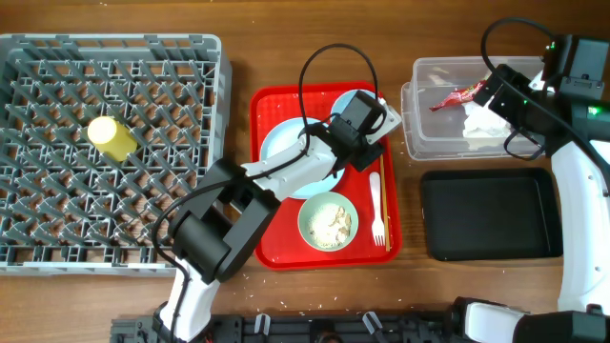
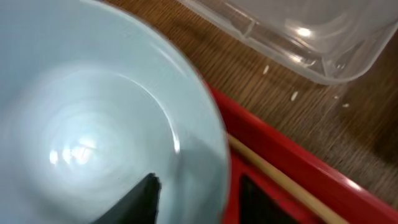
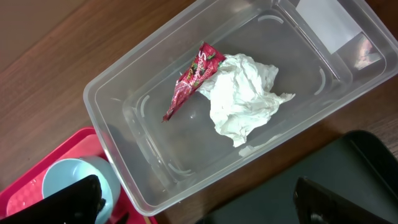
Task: Sort waste into correct bins and load items into the dishwasher rack
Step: 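Grasp the light-blue bowl on the tray with the left gripper, then place the light-blue bowl upside down in the dish rack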
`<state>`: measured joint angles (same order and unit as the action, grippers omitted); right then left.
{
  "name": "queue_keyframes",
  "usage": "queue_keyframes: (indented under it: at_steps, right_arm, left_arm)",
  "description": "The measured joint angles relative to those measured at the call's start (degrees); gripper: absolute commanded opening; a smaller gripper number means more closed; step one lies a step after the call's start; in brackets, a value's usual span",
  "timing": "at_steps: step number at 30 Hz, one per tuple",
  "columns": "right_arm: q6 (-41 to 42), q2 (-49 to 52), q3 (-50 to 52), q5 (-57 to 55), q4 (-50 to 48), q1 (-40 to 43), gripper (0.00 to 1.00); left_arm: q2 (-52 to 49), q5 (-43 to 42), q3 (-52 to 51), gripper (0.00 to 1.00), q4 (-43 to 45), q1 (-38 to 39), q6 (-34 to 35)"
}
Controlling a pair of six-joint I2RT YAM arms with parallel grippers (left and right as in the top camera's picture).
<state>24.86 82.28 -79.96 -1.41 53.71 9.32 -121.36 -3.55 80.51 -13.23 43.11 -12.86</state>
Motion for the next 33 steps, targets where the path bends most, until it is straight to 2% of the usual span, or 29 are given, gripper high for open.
queue_keyframes:
  at_steps: [4, 6, 8, 13, 16, 20, 22, 24, 29, 33]
  right_arm:
    - [0.0, 0.0, 0.0, 0.0, 0.0, 0.0, 1.0]
    - [0.0, 0.0, 0.0, 0.0, 0.0, 0.0, 1.0]
    - [0.0, 0.0, 0.0, 0.0, 0.0, 0.0, 0.99]
    - [0.0, 0.0, 0.0, 0.0, 0.0, 0.0, 1.0]
    - [0.0, 0.0, 0.0, 0.0, 0.0, 0.0, 1.0]
    - [0.0, 0.0, 0.0, 0.0, 0.0, 0.0, 1.0]
    - [0.0, 0.0, 0.0, 0.0, 0.0, 0.0, 1.0]
    - [0.0, 0.0, 0.0, 0.0, 0.0, 0.0, 1.0]
    - [0.0, 0.0, 0.0, 0.0, 0.0, 0.0, 1.0]
    - [0.0, 0.0, 0.0, 0.0, 0.0, 0.0, 1.0]
  left_arm:
    - [0.0, 1.2, 0.0, 0.22, -0.4, 0.0, 0.9]
    - [0.0, 1.7, 0.0, 0.1, -0.6, 0.0, 1.7]
    - [0.0, 2.3, 0.0, 0.04, -0.8, 0.0, 2.4]
    - [1.9, 3.3, 0.2, 0.04, -1.2, -0.1, 4.4]
    - [5.0, 3.2, 0.0, 0.04, -3.0, -0.2, 8.9]
    - [17.6, 2.6, -0.2, 0.04, -3.5, -4.4, 16.5]
    - [24.4, 1.0, -0.2, 0.04, -6.5, -11.3, 22.1]
    - [27.9, -5.1, -0.2, 0.04, -7.8, -20.3, 26.0]
    - [28.4, -31.8, -0.2, 0.04, -7.0, -47.6, 38.2]
    - [23.5, -46.6, -0.2, 0.06, -3.4, -61.9, 41.7]
